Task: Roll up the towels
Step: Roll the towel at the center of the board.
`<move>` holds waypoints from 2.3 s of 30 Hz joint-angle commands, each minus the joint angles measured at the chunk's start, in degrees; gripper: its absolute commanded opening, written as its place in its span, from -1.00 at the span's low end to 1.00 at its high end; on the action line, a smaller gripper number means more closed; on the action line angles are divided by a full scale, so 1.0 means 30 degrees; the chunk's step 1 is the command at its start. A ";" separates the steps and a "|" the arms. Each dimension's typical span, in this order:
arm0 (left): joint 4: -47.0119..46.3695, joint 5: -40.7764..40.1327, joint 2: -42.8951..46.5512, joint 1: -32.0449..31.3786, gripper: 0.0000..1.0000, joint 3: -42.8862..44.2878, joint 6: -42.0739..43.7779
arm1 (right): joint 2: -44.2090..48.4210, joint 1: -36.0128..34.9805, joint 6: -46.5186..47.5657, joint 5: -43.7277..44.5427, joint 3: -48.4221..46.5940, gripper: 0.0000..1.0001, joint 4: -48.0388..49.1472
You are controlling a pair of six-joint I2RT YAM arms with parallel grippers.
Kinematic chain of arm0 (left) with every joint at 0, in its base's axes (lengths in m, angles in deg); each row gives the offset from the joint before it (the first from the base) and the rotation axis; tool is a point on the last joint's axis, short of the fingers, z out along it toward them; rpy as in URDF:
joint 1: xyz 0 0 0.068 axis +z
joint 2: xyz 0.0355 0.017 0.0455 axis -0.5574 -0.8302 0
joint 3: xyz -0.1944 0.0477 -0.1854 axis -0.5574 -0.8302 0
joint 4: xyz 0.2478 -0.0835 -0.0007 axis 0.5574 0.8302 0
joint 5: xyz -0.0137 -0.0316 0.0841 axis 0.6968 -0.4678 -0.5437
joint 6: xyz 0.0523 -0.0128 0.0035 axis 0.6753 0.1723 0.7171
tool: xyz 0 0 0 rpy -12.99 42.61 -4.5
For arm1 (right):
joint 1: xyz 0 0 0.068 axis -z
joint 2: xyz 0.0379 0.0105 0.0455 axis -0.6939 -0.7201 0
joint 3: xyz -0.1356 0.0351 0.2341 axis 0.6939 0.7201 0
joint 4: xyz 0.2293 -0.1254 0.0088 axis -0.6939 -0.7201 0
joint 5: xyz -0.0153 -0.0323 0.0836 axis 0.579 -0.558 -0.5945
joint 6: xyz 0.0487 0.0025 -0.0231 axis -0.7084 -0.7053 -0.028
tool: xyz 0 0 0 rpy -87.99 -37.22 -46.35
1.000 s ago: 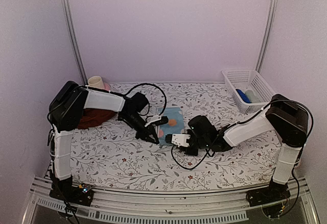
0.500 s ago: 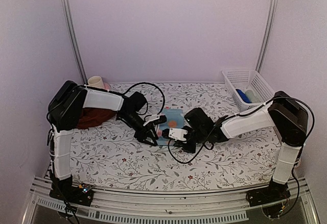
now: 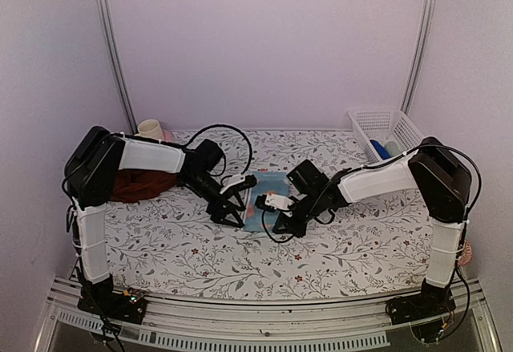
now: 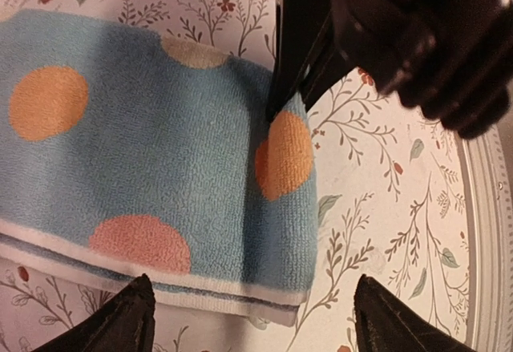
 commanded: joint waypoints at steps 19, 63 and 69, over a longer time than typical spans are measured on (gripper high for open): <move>-0.3302 -0.1102 0.0499 -0.0382 0.47 -0.1411 -0.1513 | -0.2727 0.1795 -0.1826 -0.4019 -0.3222 -0.94 -0.4292; -0.1813 -0.6649 -0.2023 -0.0881 -0.48 0.0331 -0.4138 | 0.1633 0.1922 -0.4890 -0.3511 -0.2667 -0.18 -0.3070; -0.1758 -0.6644 -0.2094 -0.0889 -0.46 0.0440 -0.4197 | 0.0151 0.1877 -0.5205 -0.5014 -0.3071 -0.85 -0.2690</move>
